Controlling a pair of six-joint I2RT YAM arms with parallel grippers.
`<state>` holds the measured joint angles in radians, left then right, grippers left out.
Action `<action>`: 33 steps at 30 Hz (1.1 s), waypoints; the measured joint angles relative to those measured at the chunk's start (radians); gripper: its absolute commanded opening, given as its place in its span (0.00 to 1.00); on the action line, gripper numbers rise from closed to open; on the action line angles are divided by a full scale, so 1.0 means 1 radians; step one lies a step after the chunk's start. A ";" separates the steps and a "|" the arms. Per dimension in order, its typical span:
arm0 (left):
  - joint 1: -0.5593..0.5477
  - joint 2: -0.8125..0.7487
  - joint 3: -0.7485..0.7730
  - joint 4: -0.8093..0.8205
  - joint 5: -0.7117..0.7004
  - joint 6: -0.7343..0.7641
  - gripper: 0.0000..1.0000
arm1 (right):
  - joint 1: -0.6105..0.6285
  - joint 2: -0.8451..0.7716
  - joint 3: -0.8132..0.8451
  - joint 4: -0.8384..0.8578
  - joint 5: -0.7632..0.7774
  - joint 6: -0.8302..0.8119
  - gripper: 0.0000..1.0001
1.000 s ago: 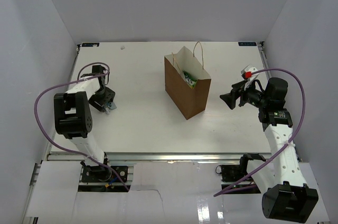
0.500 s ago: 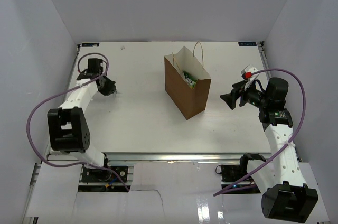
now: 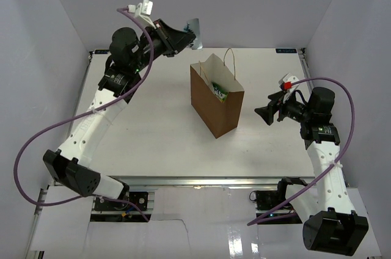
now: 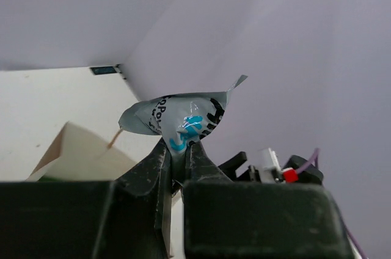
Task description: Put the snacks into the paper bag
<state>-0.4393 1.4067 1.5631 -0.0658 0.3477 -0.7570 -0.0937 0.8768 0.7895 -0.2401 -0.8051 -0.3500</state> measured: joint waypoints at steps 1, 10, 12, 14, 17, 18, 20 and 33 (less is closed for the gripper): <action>-0.026 0.021 0.037 0.010 0.006 0.007 0.02 | -0.001 0.000 0.000 0.000 -0.003 0.000 0.82; -0.177 0.271 0.158 -0.085 0.014 0.054 0.07 | -0.003 -0.022 0.000 -0.022 -0.005 -0.003 0.82; -0.178 0.304 0.158 -0.138 -0.005 0.062 0.17 | -0.003 -0.033 0.000 -0.024 -0.005 -0.003 0.82; -0.178 0.313 0.156 -0.179 -0.025 0.074 0.25 | -0.003 -0.040 0.000 -0.027 -0.005 -0.005 0.82; -0.175 0.305 0.155 -0.199 -0.037 0.095 0.55 | -0.003 -0.044 0.000 -0.027 -0.005 -0.006 0.82; -0.175 0.301 0.155 -0.201 -0.038 0.101 0.69 | -0.003 -0.044 0.000 -0.027 -0.005 -0.006 0.82; -0.175 0.294 0.155 -0.204 -0.033 0.109 0.77 | -0.003 -0.044 0.000 -0.029 -0.005 -0.006 0.82; -0.175 0.168 0.195 -0.218 -0.086 0.307 0.98 | -0.003 -0.040 0.071 -0.094 0.122 0.040 0.90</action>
<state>-0.6147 1.5745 1.7584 -0.2836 0.2615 -0.4496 -0.0971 0.8364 0.8604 -0.3340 -0.6827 -0.3099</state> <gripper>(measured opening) 0.974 0.914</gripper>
